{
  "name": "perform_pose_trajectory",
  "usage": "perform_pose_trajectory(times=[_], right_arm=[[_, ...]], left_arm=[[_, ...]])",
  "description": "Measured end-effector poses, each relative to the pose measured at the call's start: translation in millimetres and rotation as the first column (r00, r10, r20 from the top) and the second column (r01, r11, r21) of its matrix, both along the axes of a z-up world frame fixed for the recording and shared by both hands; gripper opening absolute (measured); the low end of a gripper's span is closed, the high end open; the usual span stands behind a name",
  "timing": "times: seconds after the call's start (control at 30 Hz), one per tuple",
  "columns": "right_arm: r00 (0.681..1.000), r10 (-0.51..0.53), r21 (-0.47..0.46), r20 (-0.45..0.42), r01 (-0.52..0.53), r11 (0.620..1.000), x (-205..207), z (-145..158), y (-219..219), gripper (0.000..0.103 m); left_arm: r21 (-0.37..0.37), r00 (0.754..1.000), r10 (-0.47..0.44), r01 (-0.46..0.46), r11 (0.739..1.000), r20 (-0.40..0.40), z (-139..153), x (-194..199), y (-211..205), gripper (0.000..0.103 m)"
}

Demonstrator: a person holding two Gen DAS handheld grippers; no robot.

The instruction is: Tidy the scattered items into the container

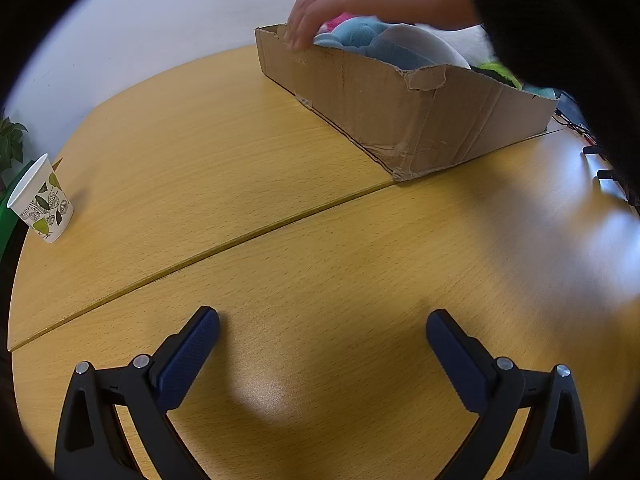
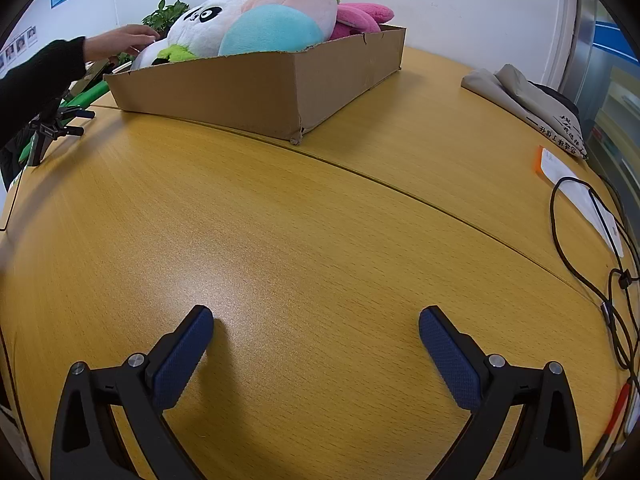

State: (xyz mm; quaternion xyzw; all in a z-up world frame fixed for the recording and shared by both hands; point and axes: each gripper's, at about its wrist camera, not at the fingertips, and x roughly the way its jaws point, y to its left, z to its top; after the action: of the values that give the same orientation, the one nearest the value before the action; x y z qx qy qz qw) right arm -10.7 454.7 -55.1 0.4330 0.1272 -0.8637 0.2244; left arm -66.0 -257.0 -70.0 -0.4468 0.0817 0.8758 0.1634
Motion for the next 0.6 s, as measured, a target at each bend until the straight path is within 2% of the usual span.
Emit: perform_pose_trajectory(times=[0.6], right_arm=[[1.0, 0.002, 0.0, -0.001, -0.002, 1.0, 0.8, -0.2, 1.1, 0.103]], left_arm=[[0.0, 1.0, -0.002, 0.002, 1.0, 0.001, -0.2, -0.1, -1.6, 0.103]])
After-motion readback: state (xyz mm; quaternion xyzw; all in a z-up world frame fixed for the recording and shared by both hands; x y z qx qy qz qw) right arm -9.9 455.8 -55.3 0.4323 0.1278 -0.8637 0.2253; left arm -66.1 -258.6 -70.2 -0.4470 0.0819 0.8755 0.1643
